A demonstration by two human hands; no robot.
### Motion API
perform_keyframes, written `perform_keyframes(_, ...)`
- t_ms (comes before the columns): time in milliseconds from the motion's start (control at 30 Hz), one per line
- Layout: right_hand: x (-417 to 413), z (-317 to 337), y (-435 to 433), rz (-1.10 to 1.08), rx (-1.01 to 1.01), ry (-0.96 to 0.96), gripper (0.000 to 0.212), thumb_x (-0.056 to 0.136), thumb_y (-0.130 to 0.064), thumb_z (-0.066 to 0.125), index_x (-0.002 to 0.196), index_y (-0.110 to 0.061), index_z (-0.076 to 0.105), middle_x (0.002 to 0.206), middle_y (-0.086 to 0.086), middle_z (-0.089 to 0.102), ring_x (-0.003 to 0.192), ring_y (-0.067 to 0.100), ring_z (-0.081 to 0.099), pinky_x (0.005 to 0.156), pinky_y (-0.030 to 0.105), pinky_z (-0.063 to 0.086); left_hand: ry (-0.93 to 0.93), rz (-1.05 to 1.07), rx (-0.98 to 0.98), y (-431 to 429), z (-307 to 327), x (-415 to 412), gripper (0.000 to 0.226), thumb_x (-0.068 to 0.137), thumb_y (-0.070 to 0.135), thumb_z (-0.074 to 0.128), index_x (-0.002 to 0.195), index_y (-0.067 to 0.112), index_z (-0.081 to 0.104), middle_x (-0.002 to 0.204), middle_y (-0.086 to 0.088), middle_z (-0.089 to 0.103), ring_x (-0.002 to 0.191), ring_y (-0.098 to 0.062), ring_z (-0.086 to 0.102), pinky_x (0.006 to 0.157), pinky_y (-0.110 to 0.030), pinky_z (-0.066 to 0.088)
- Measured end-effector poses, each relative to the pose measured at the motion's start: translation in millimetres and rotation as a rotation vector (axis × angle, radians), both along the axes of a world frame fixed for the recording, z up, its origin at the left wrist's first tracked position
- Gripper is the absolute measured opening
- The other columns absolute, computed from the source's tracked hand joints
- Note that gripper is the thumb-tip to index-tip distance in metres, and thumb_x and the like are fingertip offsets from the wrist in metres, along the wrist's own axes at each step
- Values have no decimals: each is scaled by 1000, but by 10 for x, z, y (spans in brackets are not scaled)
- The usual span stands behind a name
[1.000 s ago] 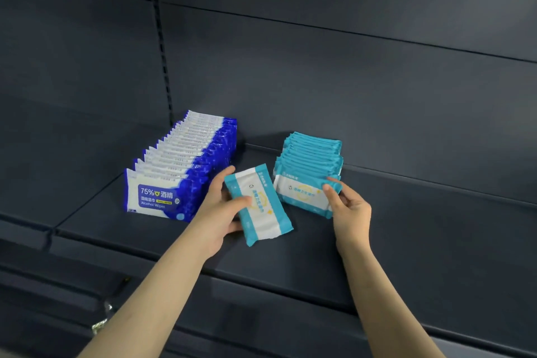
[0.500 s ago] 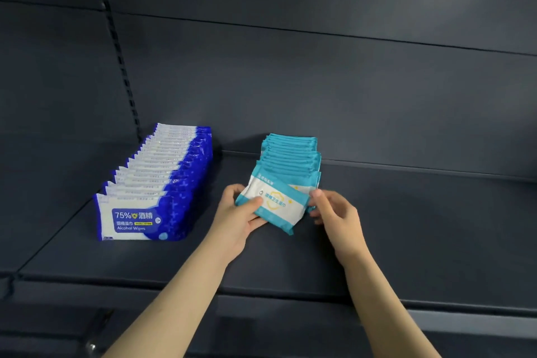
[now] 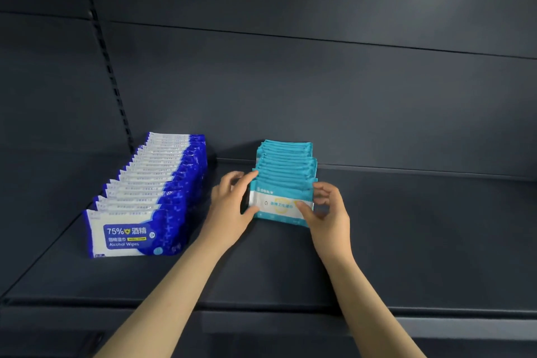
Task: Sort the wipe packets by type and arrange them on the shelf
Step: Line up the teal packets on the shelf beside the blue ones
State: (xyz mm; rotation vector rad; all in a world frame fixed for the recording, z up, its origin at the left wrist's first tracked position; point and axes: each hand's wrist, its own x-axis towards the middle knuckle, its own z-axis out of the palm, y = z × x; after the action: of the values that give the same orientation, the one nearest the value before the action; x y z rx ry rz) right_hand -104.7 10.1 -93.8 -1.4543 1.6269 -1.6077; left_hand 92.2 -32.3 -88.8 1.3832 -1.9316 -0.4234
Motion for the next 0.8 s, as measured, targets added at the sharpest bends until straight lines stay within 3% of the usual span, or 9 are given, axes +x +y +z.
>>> perform_keyframes(133,-65,-56,32,-3,135,55,42,83,-8,77,112,-30,55,105,-12,64,94,6,62,81,23,54,172,-103,42,-37,-58,-13,67,89,4,68,144,32,42,137,9,46,101,1,56,84,-5,46)
perform_keyframes(233,-38,-32,-30,-57,113,93,36,85,-8,75,109,-27,55,102,-6,64,91,10,62,77,24,54,206,-101,46,-64,-78,-37,63,89,2,66,142,28,42,139,7,47,102,0,56,79,2,42)
perform_keyframes(333,-17,-26,-85,-86,137,121,38,86,-11,75,107,-31,50,102,-7,61,93,10,60,74,16,47,189,-112,38,-83,-95,-46,65,90,5,66,142,31,39,137,10,44,112,-6,54,89,-10,48)
perform_keyframes(467,-53,-49,-44,-99,176,119,34,84,-13,77,103,-30,53,102,-8,65,96,12,63,82,26,52,190,-123,31,-72,-126,-28,70,88,5,67,142,36,36,129,17,38,116,-10,53,100,-36,50)
perform_keyframes(600,-175,11,151,-73,163,-180,37,81,-26,80,112,-30,61,111,-7,68,104,12,66,92,35,56,282,-92,21,27,-25,-4,74,87,9,69,145,41,35,131,15,37,120,-10,50,103,-33,45)
perform_keyframes(667,-264,137,297,-101,111,-272,35,86,-27,76,117,-30,61,118,-5,67,108,11,66,91,31,54,338,-69,-2,101,119,-29,71,88,11,68,145,40,36,134,16,36,120,-8,48,102,-28,42)
perform_keyframes(800,-547,492,706,-132,17,-370,39,94,-30,66,133,-26,59,127,-10,63,111,-6,59,100,28,47,452,-65,-67,293,432,-259,58,90,11,66,140,28,44,136,8,42,116,-9,51,101,-28,43)
